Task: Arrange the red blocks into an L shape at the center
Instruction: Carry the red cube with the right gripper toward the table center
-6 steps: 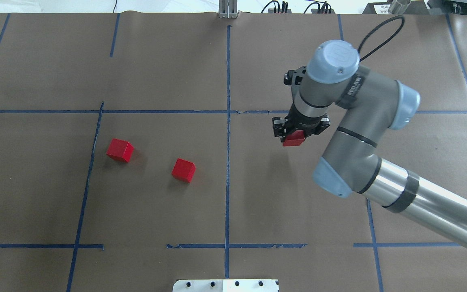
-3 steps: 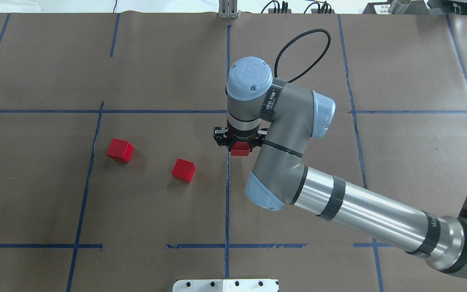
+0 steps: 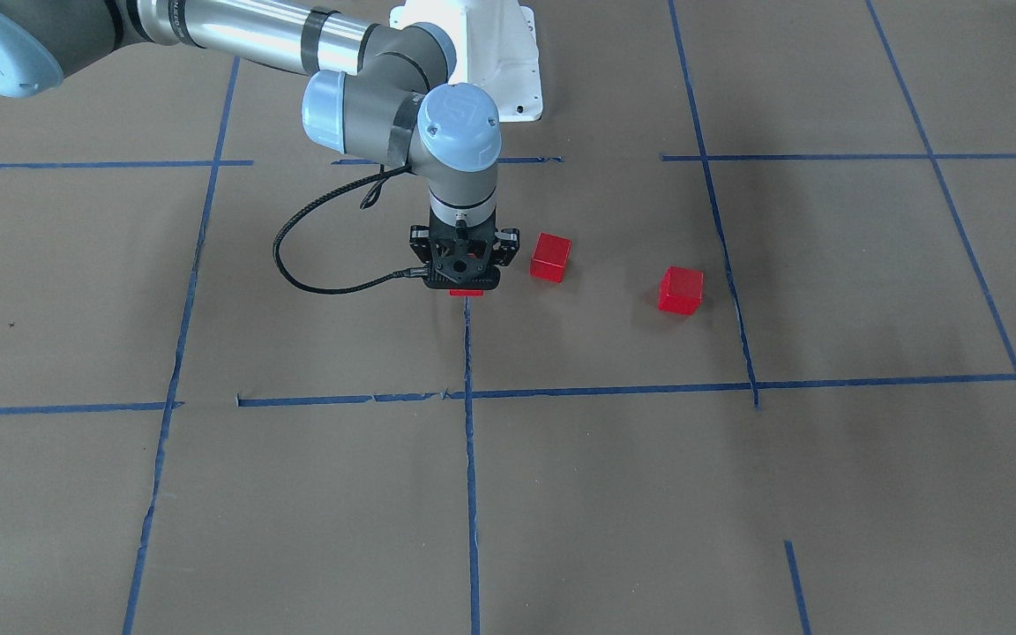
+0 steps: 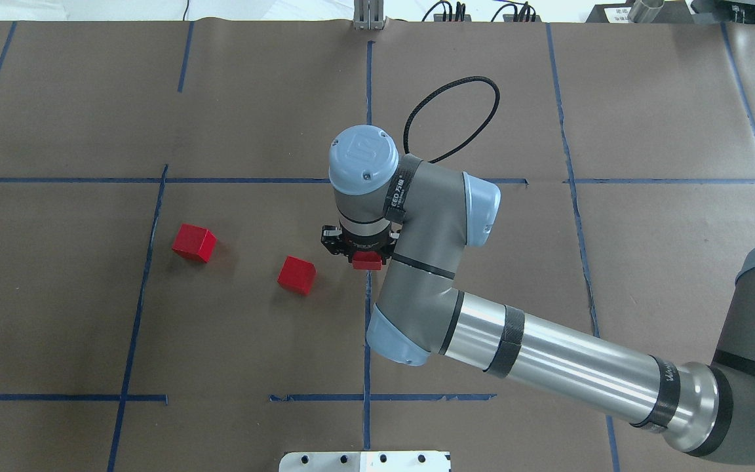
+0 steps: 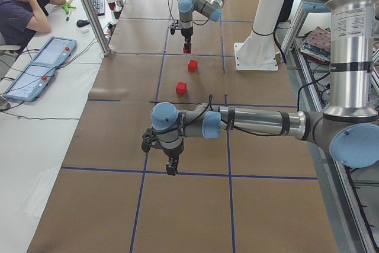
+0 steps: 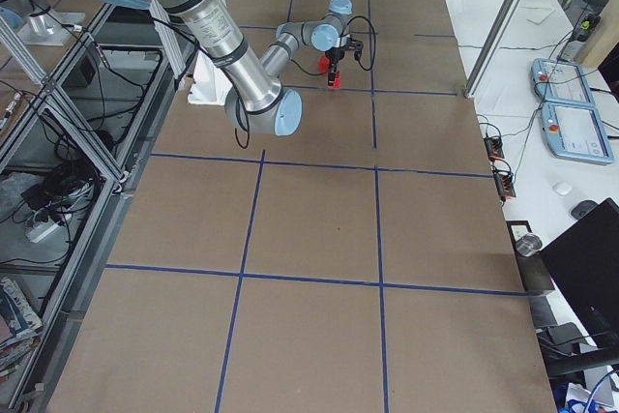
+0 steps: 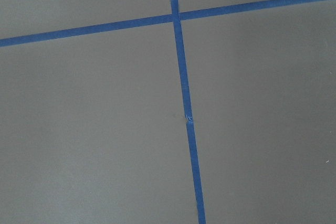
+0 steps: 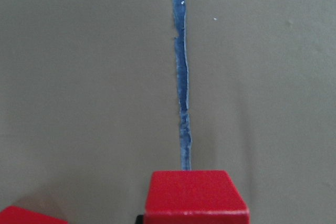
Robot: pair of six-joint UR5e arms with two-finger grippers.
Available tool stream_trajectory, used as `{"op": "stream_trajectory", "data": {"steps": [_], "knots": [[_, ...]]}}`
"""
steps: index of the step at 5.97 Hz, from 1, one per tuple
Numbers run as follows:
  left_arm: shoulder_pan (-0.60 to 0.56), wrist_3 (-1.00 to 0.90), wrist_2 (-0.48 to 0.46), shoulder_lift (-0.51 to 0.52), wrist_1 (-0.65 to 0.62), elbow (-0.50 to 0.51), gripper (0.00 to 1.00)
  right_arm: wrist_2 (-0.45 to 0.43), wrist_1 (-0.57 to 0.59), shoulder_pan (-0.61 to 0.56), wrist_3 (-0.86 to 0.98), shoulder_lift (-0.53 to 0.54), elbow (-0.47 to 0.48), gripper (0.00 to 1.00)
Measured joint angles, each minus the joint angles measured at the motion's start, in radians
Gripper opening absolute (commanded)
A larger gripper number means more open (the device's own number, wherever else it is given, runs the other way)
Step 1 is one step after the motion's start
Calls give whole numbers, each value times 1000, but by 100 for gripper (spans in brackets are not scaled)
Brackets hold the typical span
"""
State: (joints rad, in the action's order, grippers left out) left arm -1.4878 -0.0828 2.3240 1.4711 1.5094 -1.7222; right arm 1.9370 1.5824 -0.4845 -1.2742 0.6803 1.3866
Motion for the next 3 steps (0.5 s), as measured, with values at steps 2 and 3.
{"op": "stream_trajectory", "data": {"steps": [2, 3], "knots": [[15, 0, 0, 0, 0, 2, 100, -7, -6, 21, -7, 4, -3, 54], [17, 0, 0, 0, 0, 4, 100, -12, -6, 28, -4, 7, -3, 54]]}}
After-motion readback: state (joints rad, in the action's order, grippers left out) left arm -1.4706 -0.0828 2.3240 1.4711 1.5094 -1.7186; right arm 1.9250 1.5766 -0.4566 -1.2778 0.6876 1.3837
